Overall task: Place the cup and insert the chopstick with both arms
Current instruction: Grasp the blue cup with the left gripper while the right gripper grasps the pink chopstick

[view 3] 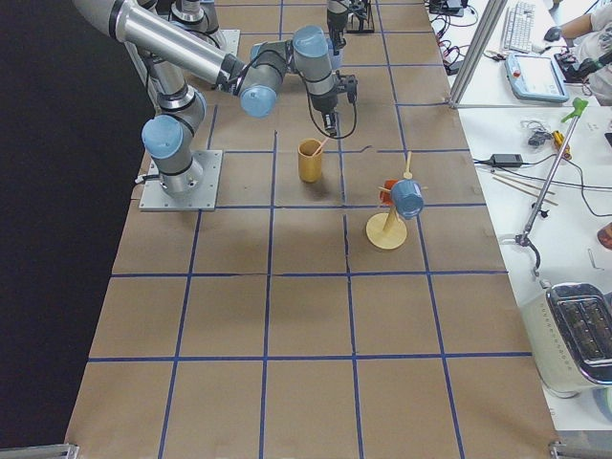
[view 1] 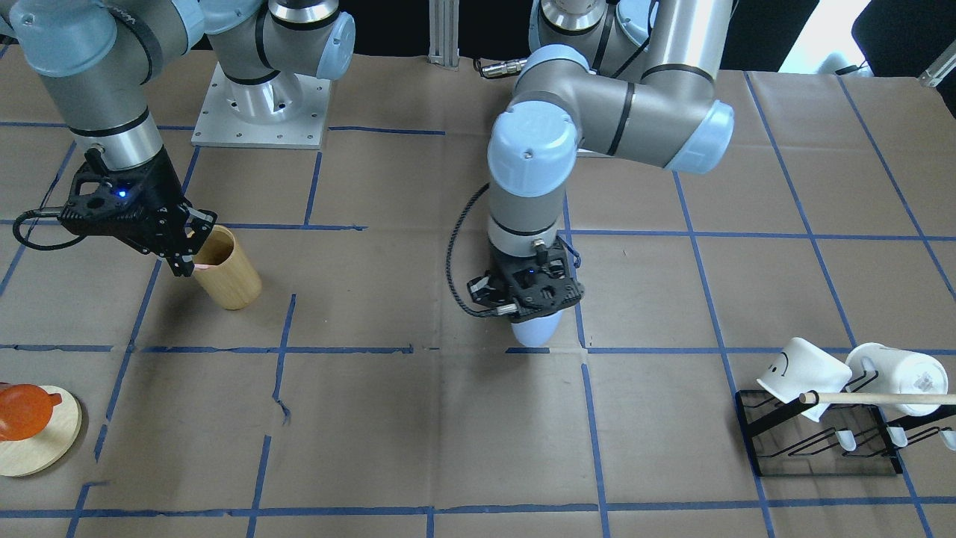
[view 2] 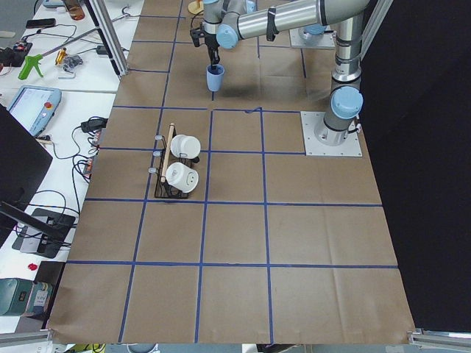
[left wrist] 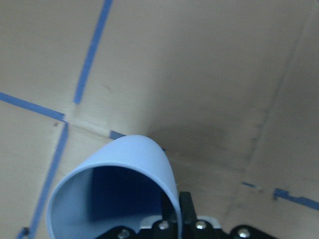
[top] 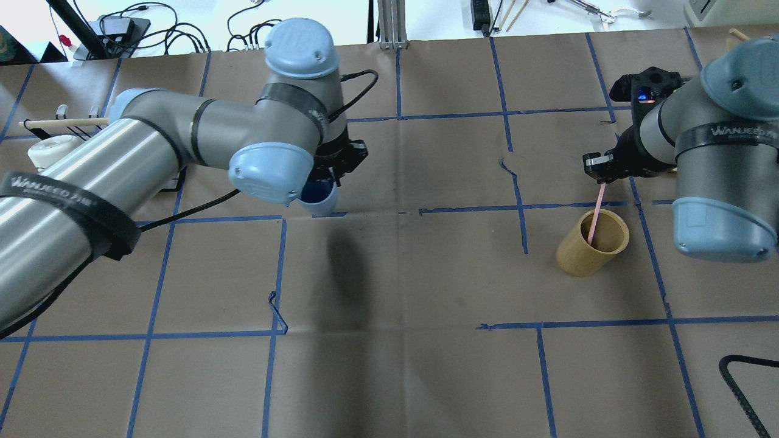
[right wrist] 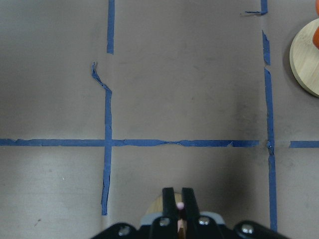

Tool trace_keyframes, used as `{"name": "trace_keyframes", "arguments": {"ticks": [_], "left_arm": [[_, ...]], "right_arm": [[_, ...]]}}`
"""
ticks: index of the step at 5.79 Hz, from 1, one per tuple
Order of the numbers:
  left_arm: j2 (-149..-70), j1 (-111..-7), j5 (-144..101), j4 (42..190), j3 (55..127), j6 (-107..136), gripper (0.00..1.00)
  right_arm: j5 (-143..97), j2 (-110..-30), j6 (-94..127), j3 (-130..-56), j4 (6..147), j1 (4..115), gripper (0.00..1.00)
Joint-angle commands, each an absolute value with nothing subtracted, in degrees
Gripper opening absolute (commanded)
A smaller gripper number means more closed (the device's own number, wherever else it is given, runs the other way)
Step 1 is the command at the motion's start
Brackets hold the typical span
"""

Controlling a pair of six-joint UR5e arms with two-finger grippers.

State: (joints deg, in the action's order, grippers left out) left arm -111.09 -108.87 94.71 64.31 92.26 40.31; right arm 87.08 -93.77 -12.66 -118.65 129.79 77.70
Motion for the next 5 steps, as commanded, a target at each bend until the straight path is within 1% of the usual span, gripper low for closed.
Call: {"name": "trace_keyframes", "arguments": {"ticks": [1,2,3,4,5], "left_arm": [[-116.97,-114.51,94.40,64.34,86.84,57.32,0.01],[-117.24,-115.65,93.70,64.25,87.97,59.13,0.02],[-117.42,-115.84,91.69,63.73,87.98,59.15,0.03],[-119.25,-116.54,91.67,63.02,87.80,58.80,0.04],[-119.62,-116.54,91.76,62.06,87.80,58.02,0.13]], "right_arm": [[87.45,-94.30,-12.66,-118.04,129.73,77.78,0.09],[87.28,-94.39,-12.66,-115.95,128.94,77.87,0.09],[87.28,-94.39,-12.66,-112.19,124.32,77.96,0.09],[87.28,-94.31,-12.66,-107.10,117.58,78.05,0.09],[87.28,-93.96,-12.31,-100.70,109.42,78.39,0.09]]}}
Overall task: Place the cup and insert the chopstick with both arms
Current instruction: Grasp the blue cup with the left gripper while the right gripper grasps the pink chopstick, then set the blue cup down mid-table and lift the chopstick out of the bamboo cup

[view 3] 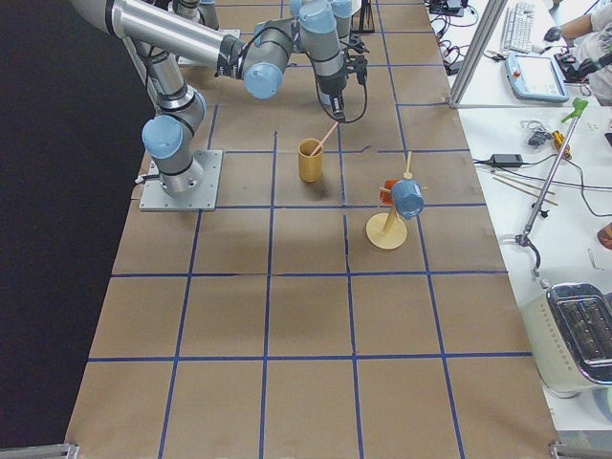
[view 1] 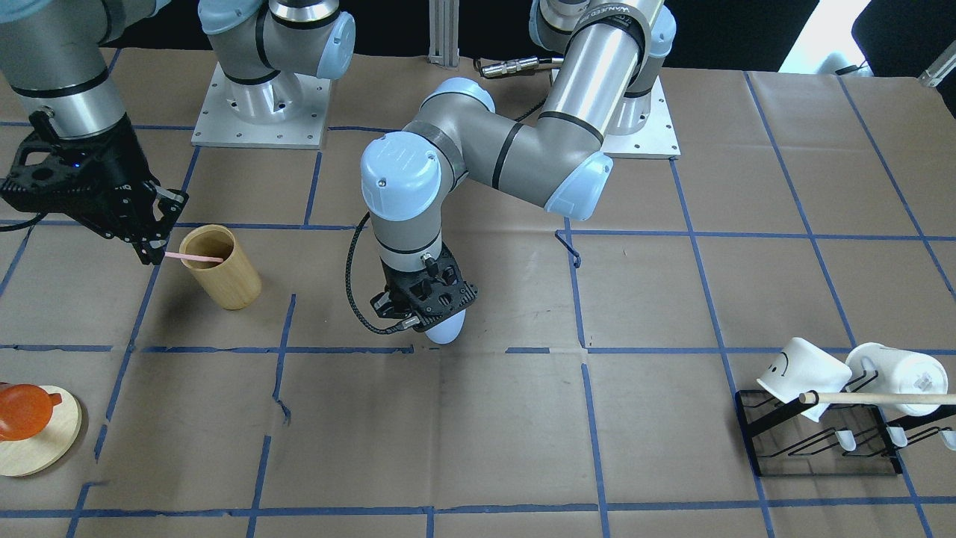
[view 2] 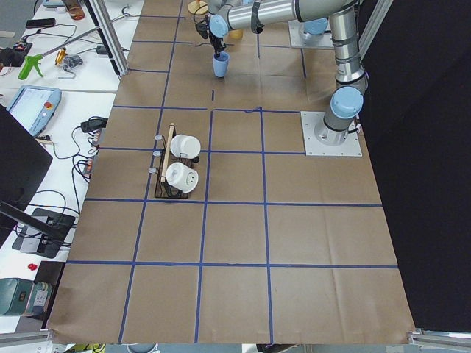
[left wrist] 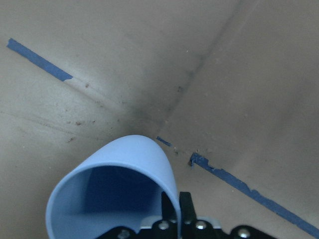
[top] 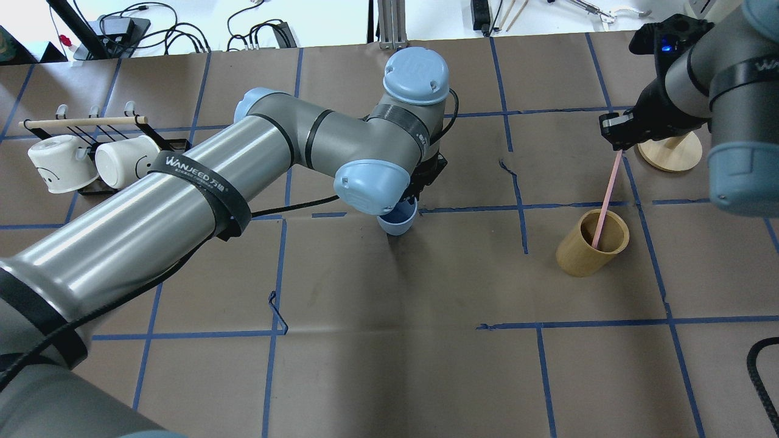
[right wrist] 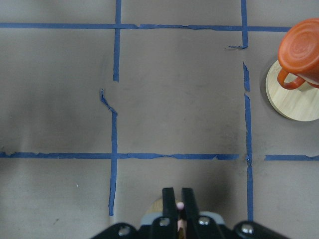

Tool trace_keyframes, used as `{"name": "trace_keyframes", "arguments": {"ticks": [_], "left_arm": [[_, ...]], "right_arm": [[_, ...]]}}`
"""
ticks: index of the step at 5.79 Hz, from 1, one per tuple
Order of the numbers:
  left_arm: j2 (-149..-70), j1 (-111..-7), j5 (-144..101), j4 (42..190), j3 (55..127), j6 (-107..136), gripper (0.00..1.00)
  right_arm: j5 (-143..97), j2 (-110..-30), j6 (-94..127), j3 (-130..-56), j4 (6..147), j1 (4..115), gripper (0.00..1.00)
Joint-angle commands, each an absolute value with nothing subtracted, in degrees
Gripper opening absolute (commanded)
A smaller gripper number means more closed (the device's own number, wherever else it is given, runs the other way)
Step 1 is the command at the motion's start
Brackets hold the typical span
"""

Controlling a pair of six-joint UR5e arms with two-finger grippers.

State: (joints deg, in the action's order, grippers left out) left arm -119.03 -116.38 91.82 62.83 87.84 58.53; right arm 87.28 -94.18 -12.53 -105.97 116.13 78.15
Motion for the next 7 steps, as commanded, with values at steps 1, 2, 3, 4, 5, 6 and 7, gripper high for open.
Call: {"name": "trace_keyframes", "arguments": {"ticks": [1,2,3,4,5,6,7], "left_arm": [[-119.53,-116.54,92.11,61.96,87.80,54.18,0.99],[-117.27,-115.93,92.02,62.92,87.02,51.10,0.99],[-114.11,-115.23,92.28,66.06,86.32,46.98,0.99],[-108.17,-112.61,92.72,74.45,86.05,39.71,0.99],[-102.10,-109.46,92.72,79.14,85.87,28.68,0.99],[-96.82,-104.99,92.55,85.54,85.87,20.30,0.99],[-93.55,-101.98,92.72,89.35,85.96,13.78,0.98]], "right_arm": [[87.62,-93.61,-11.87,-93.76,100.64,78.83,0.09],[87.19,-92.82,-11.34,-89.17,94.63,79.19,0.09],[87.10,-92.12,-9.68,-86.95,92.22,82.15,0.09],[87.62,-90.46,-5.49,-84.92,92.20,86.62,0.09],[87.97,-87.74,-4.93,-81.94,91.94,88.49,0.09],[87.98,-84.50,-2.14,-77.65,89.15,88.85,0.09],[87.98,-80.63,0.59,-72.65,87.82,91.47,0.09]]}}
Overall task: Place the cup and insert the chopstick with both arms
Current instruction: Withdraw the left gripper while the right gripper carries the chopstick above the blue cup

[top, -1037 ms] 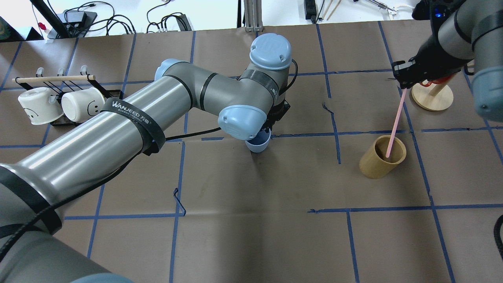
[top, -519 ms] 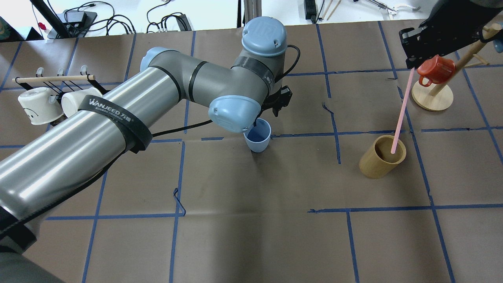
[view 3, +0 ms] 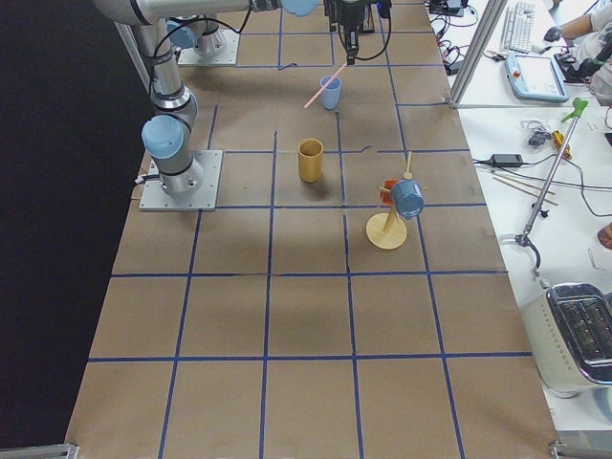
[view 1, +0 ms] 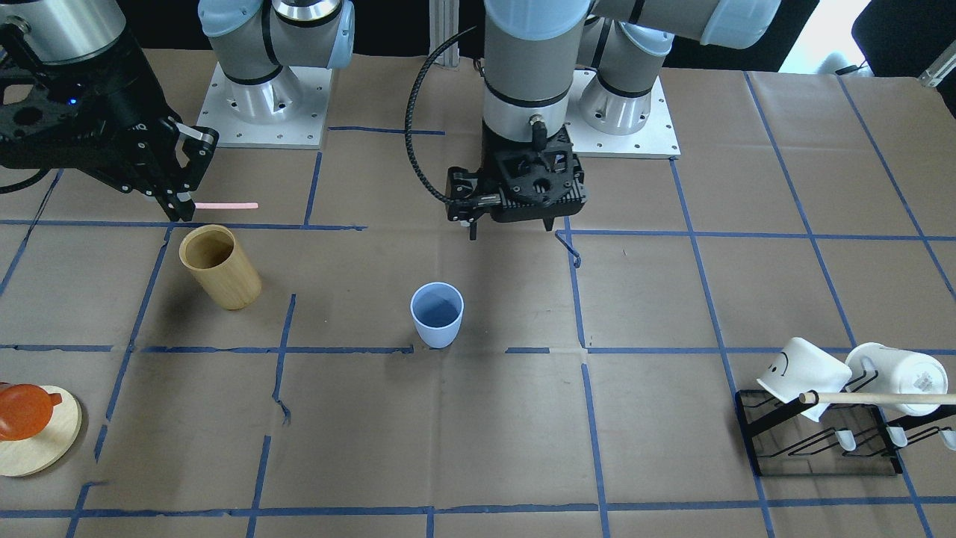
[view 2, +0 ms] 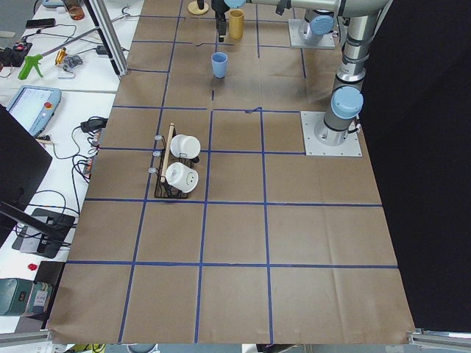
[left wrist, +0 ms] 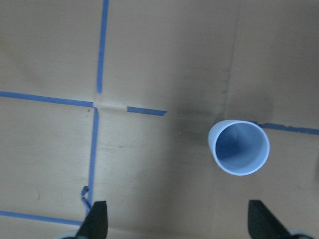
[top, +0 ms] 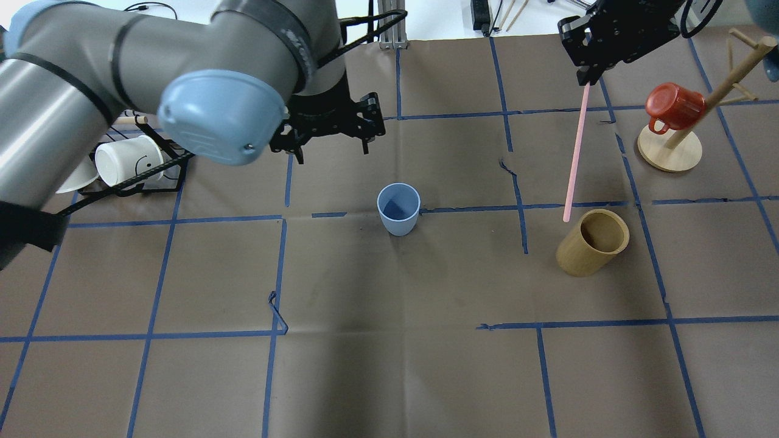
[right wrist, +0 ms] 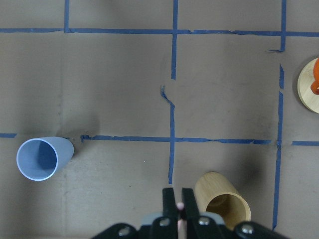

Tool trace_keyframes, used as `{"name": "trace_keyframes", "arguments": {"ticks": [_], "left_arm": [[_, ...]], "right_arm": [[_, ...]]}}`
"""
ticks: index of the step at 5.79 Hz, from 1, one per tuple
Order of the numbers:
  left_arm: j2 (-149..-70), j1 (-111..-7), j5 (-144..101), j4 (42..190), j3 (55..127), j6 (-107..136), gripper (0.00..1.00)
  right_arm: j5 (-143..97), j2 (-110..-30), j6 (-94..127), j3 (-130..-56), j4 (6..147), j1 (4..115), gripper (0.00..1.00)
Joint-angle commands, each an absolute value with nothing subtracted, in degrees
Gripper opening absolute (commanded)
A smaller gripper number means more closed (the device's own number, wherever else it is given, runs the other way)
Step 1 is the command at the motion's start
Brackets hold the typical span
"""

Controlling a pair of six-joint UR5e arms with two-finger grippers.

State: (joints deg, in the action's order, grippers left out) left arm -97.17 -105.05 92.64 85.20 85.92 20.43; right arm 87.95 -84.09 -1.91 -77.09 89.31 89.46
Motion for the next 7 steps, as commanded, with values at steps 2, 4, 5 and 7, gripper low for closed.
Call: {"name": "trace_keyframes", "arguments": {"ticks": [2,4,5,7], "left_arm": [[-92.29,-97.75,92.64,89.91,86.31,5.12,0.98],[-89.15,-95.46,92.02,90.44,88.05,3.97,0.98],[-88.51,-93.36,91.85,91.40,88.24,3.17,0.98],[-88.24,-92.46,88.86,92.90,88.24,3.08,0.98]], "right_arm": [[87.98,-71.41,14.17,-61.58,87.54,100.06,0.09],[88.59,-65.67,20.73,-56.87,89.11,105.89,0.09],[89.03,-64.44,22.83,-57.47,92.60,106.52,0.09],[89.12,-62.06,24.43,-58.27,94.56,107.84,0.09]]}}
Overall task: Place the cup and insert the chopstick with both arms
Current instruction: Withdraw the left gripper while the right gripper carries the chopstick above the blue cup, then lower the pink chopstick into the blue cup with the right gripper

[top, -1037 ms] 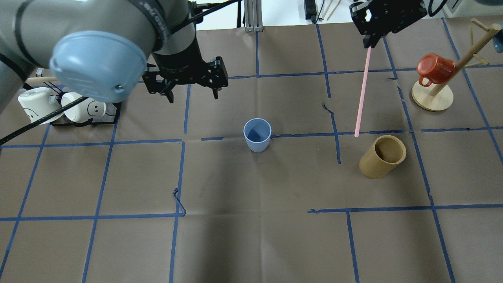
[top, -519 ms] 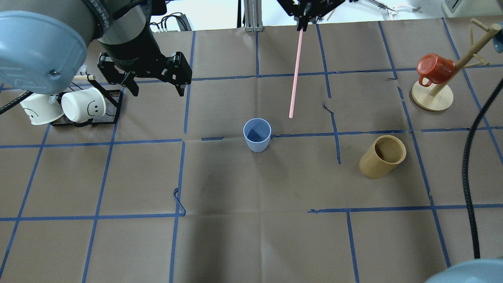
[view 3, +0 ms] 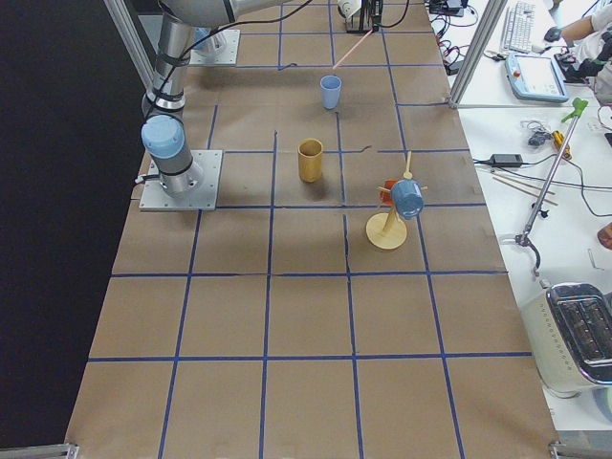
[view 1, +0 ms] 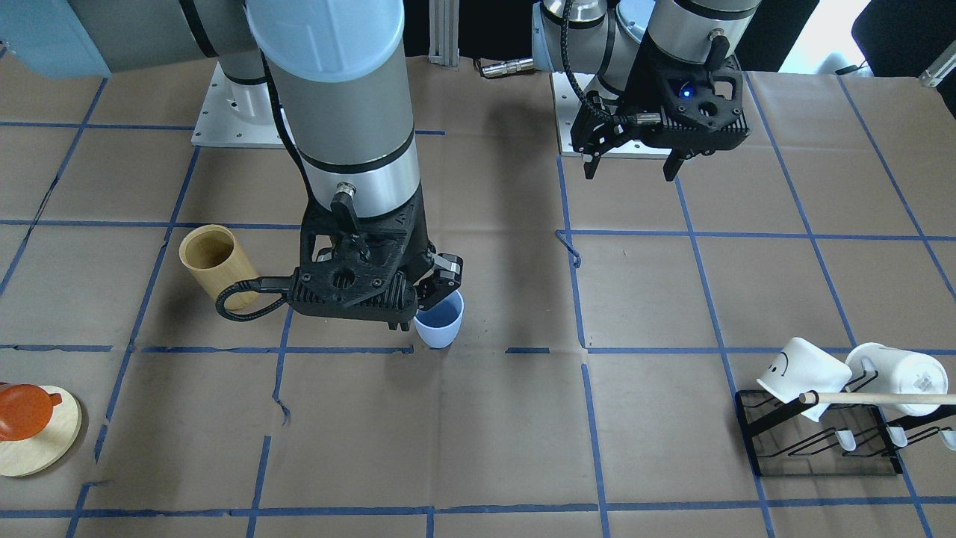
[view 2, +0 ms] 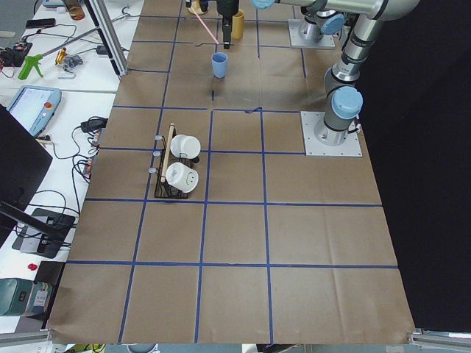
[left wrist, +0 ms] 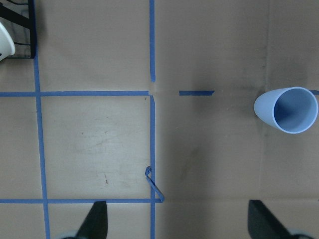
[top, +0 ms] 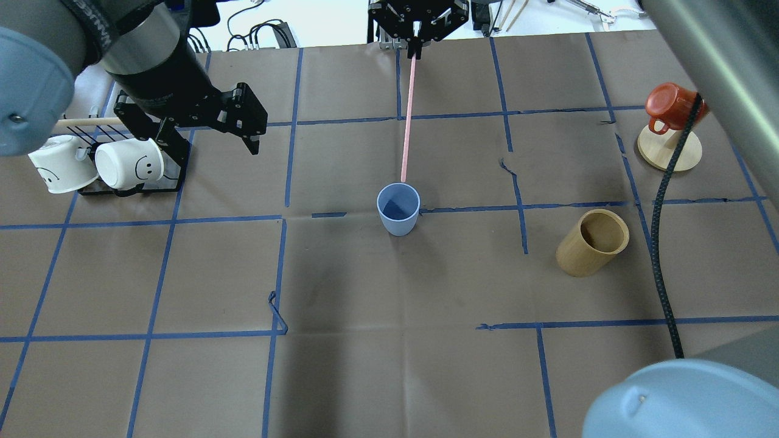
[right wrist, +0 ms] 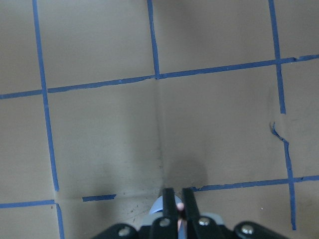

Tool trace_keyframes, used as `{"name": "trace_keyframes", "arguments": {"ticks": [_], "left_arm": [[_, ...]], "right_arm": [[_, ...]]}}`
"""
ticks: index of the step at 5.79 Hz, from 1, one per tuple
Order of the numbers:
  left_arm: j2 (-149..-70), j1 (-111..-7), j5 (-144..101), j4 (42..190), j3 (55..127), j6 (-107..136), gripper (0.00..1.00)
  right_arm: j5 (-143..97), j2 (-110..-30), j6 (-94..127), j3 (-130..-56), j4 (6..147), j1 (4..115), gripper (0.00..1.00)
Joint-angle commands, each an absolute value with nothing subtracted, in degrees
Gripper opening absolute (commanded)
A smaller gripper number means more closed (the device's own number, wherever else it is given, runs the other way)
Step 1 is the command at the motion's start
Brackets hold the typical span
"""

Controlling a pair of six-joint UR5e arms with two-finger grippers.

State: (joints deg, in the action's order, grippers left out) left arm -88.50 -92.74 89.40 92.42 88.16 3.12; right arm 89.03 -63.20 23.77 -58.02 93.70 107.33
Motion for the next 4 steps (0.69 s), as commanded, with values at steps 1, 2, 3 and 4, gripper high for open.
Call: {"name": "trace_keyframes", "arguments": {"ticks": [1,2,3,4], "left_arm": [[-88.07,-92.29,88.94,93.77,88.33,3.08,0.99],[-87.98,-92.37,88.95,93.78,88.42,3.60,0.99],[-87.98,-92.37,88.95,93.87,88.42,3.60,0.99],[-87.98,-92.20,88.95,93.78,88.42,3.69,0.99]], "right_arm": [[89.47,-60.92,24.61,-58.79,95.61,107.84,0.09],[89.47,-61.00,24.61,-61.41,95.89,107.84,0.09],[89.47,-61.08,24.70,-63.87,98.67,107.84,0.09],[89.39,-61.08,24.70,-65.81,100.88,107.84,0.09]]}}
